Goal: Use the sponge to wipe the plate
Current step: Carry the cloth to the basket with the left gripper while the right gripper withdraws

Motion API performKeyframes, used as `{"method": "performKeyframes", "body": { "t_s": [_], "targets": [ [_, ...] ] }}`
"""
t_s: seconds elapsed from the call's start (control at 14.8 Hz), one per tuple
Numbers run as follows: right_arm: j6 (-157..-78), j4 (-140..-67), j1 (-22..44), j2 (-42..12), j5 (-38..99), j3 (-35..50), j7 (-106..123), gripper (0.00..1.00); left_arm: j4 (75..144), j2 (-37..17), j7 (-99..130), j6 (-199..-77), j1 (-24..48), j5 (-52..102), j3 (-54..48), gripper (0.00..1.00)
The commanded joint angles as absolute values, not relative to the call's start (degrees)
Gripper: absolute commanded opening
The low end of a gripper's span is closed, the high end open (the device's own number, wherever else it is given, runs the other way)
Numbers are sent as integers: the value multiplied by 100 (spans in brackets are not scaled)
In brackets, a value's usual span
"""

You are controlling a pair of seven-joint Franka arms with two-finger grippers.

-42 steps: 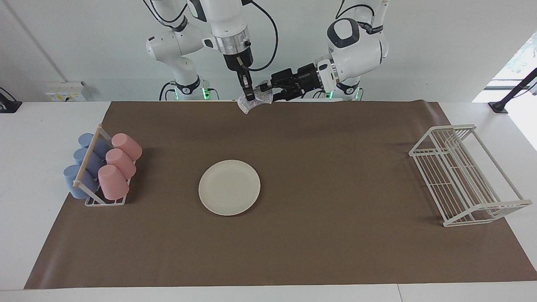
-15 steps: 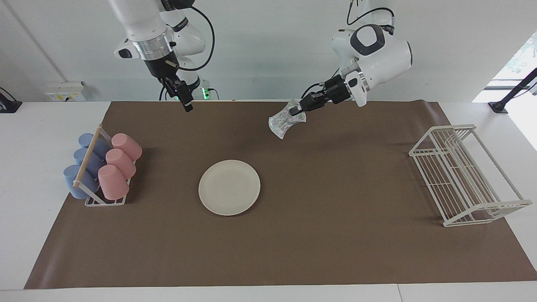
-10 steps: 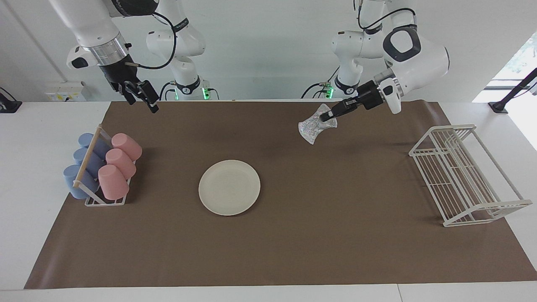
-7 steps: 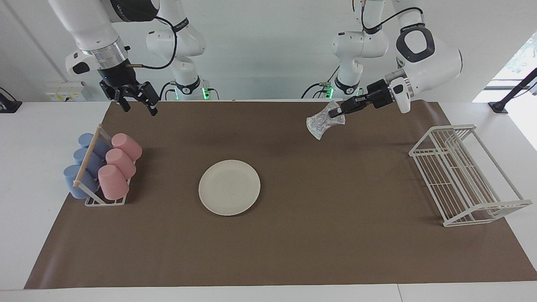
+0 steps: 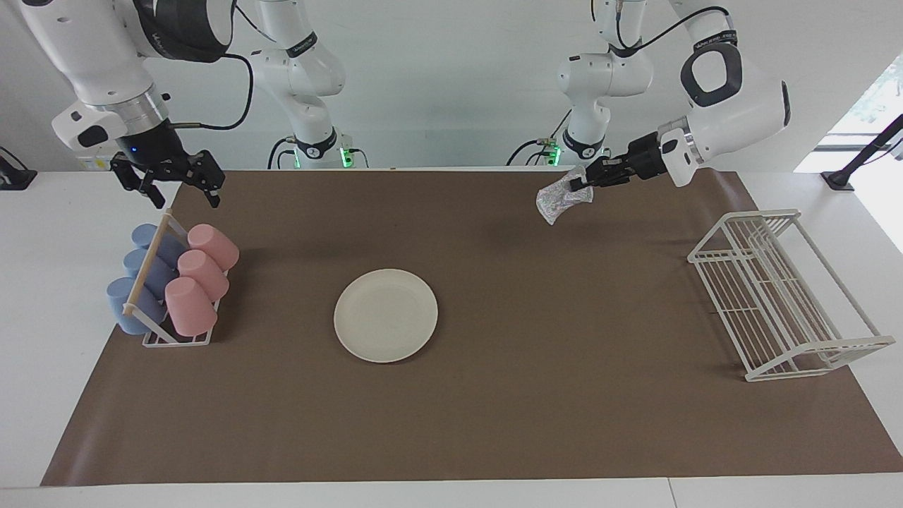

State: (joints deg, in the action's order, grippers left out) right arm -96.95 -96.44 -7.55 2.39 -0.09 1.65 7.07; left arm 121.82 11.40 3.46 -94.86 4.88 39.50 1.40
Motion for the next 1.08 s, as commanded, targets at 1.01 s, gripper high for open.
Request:
{"method": "performKeyframes", "body": {
  "t_s": [1.01],
  "targets": [
    [-8983, -9203, -431, 114, -158, -272, 518, 100, 10459, 264, 16, -9333, 598, -3880, 26, 0]
  ]
}}
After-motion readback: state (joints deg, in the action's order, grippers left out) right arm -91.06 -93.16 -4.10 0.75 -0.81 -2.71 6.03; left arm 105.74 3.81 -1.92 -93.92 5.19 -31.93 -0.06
